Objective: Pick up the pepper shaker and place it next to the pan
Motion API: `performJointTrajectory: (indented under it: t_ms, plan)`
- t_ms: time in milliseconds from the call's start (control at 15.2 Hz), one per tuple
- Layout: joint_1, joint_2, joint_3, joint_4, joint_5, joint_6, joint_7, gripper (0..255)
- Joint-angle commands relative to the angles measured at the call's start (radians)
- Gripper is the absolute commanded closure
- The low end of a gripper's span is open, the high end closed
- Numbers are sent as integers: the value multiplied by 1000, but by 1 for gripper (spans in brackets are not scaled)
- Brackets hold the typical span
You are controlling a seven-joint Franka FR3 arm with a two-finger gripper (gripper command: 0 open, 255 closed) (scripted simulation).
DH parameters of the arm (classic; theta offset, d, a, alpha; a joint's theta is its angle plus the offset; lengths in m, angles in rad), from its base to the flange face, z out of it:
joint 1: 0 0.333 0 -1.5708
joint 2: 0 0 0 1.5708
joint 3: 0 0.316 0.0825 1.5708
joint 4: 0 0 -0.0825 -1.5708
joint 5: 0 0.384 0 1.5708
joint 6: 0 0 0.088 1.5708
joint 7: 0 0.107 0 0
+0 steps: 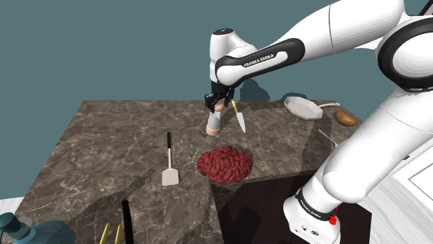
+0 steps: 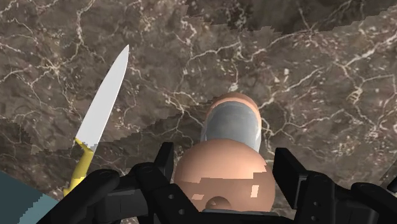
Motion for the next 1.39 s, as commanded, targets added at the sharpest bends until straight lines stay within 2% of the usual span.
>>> performJointTrajectory:
  t_ms: [0, 330, 1320]
  plan:
    - [0, 0, 0, 0, 0, 0, 0, 255]
    - [0, 0, 0, 0, 0, 0, 0, 255]
    - [3, -71, 1, 127, 28, -194, -43, 255]
